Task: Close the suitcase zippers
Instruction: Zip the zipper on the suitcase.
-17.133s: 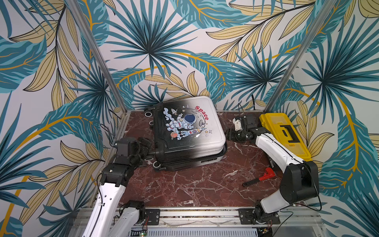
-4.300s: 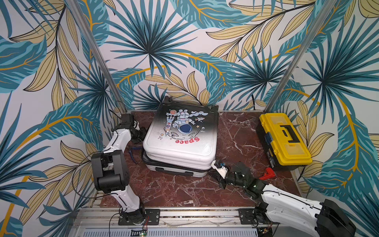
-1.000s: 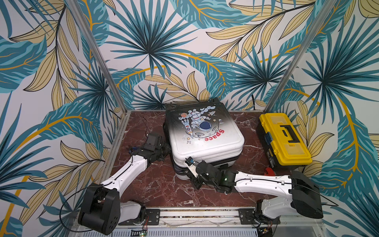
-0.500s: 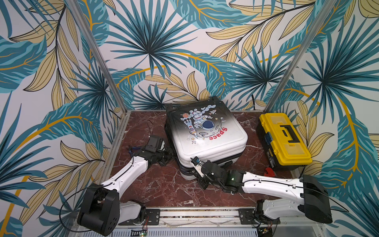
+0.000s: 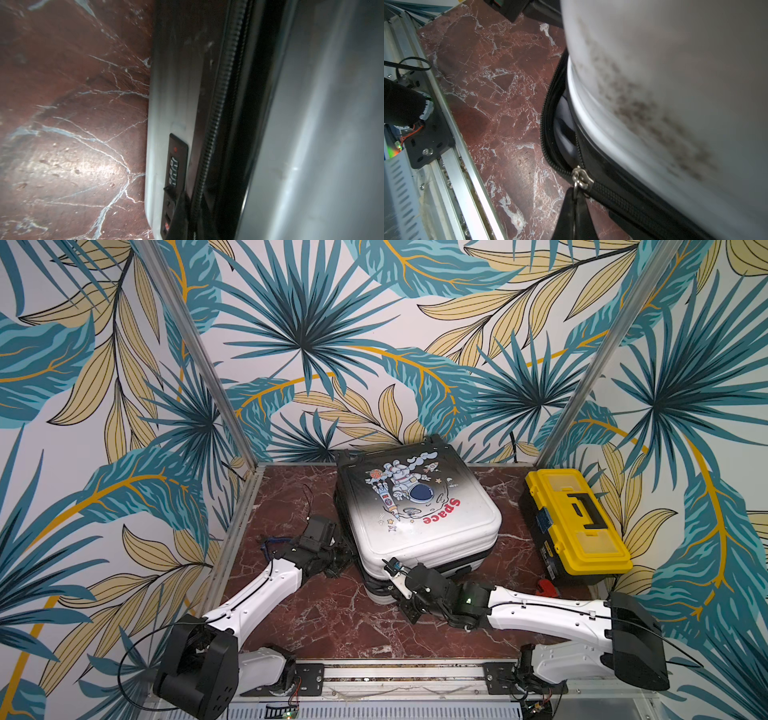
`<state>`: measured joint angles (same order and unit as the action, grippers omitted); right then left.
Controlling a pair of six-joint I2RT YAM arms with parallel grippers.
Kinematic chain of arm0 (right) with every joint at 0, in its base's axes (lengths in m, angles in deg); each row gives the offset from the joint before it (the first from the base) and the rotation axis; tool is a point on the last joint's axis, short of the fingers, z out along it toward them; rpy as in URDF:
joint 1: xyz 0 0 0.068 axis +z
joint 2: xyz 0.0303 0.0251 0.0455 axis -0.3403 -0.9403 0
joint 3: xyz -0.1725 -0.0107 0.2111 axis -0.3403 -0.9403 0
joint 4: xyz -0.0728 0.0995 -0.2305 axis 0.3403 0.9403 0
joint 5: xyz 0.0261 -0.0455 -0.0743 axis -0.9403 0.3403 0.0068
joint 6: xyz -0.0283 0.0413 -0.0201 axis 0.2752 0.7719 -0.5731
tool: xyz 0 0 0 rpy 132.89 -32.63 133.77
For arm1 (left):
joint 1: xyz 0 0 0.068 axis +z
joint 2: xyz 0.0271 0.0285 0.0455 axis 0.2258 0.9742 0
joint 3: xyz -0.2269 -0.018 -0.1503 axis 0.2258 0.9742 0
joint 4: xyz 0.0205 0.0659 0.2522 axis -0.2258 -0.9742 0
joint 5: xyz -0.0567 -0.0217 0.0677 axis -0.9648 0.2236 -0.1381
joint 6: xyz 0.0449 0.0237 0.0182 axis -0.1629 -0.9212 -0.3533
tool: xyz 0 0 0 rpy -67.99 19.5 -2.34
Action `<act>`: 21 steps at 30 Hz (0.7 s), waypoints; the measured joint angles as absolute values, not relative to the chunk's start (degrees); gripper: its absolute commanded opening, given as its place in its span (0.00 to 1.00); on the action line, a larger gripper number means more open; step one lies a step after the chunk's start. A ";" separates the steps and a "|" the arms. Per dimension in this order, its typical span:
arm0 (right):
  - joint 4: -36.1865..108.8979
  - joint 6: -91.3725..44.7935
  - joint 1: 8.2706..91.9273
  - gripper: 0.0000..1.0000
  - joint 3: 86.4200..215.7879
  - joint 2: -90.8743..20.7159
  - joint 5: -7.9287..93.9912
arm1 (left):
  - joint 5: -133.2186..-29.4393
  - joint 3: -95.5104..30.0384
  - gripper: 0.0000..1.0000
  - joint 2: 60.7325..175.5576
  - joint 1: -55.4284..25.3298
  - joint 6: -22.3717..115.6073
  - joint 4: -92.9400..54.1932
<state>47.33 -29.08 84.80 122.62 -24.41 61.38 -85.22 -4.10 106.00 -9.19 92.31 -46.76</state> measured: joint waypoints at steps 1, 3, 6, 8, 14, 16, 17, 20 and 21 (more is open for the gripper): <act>46.39 -28.93 84.87 0.00 122.62 -24.85 60.94 | -84.45 -3.99 0.00 105.85 -9.34 92.47 -46.71; 44.01 -28.47 85.02 0.00 122.62 -25.87 59.89 | -82.55 -3.92 0.00 105.63 -9.54 92.60 -46.60; 40.68 -27.44 85.37 0.00 122.53 -27.12 59.06 | -80.15 -3.92 0.00 105.43 -9.91 92.62 -46.38; 38.98 -26.96 85.41 0.00 122.36 -27.60 58.80 | -79.25 -3.92 0.00 105.41 -10.00 92.62 -46.25; 37.27 -26.08 85.63 0.00 122.10 -28.41 59.67 | -78.07 -3.86 0.00 105.41 -10.04 92.20 -45.95; 37.45 -26.06 85.85 0.00 122.10 -28.41 60.46 | -78.03 -3.73 0.00 105.39 -10.04 91.72 -45.82; 37.69 -26.08 86.00 0.00 122.10 -28.39 60.94 | -77.98 -3.71 0.01 105.37 -10.04 91.29 -45.82; 38.52 -26.15 86.37 0.00 122.10 -28.23 62.08 | -78.03 -3.71 0.12 105.48 -10.02 89.52 -45.82; 38.78 -26.17 86.48 0.00 122.10 -28.15 62.34 | -78.16 -3.75 0.19 105.57 -10.02 89.08 -45.82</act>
<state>38.78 -26.17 86.48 122.10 -28.15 62.34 -78.16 -3.75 105.57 -10.02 89.08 -45.82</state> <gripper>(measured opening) 0.047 0.093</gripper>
